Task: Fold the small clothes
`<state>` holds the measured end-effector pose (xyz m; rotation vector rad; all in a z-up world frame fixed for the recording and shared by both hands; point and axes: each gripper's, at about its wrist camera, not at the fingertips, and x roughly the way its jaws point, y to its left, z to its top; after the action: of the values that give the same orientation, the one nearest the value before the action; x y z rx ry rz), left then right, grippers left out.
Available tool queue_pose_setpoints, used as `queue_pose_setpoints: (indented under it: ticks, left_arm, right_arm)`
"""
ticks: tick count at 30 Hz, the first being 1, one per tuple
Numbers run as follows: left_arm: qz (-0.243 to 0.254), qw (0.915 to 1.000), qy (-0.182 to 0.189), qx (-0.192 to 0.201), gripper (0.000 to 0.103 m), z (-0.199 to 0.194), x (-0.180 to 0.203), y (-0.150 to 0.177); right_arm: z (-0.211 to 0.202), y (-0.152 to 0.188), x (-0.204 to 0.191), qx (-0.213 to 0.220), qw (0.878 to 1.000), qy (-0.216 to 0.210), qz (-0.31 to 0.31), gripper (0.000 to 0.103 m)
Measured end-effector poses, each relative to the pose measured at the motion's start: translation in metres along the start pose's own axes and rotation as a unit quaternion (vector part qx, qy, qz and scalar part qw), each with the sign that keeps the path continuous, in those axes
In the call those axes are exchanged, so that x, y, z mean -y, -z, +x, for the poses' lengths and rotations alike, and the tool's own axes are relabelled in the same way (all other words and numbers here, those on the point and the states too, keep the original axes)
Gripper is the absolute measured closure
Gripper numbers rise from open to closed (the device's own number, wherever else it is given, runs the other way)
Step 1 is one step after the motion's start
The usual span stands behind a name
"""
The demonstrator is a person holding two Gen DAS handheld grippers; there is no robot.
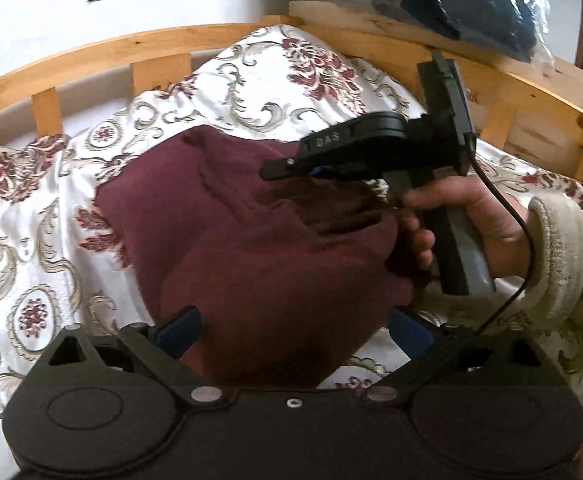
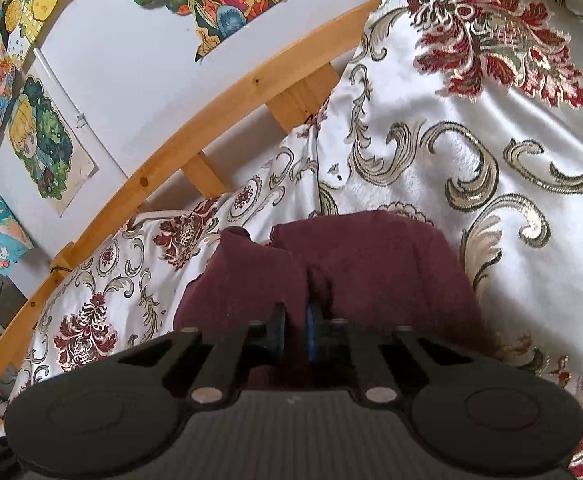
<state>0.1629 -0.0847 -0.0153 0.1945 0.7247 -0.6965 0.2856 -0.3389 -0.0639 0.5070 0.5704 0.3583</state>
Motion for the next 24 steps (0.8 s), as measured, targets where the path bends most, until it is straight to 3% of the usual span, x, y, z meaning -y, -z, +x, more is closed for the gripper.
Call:
queue_pose_setpoints:
  ticks: [8,10,14,18,24]
  left_arm:
    - [0.054,0.9977,-0.041,-0.006,0.019,0.010,0.013,0.000]
    - [0.062,0.9969,-0.048,-0.006,0.027,0.011,0.014,0.000]
    - [0.085,0.9941,-0.068,-0.005,0.056,0.012,0.017,0.001]
    - [0.078,0.9950,-0.063,-0.003,0.069,0.014,0.017,-0.004]
    - [0.082,0.9955,-0.047,-0.001,0.076,0.018,0.026,-0.009]
  right_arm:
    - [-0.008,-0.004,0.001,0.009,1.000,-0.002,0.006,0.091]
    - [-0.008,-0.004,0.003,0.008,1.000,0.000,0.009,0.091]
    - [-0.011,-0.004,0.003,0.009,1.000,0.003,0.017,0.091]
    - [-0.019,-0.007,0.001,0.015,1.000,0.001,0.014,0.091]
    - [-0.033,-0.013,0.003,0.025,0.999,0.012,0.016,0.091]
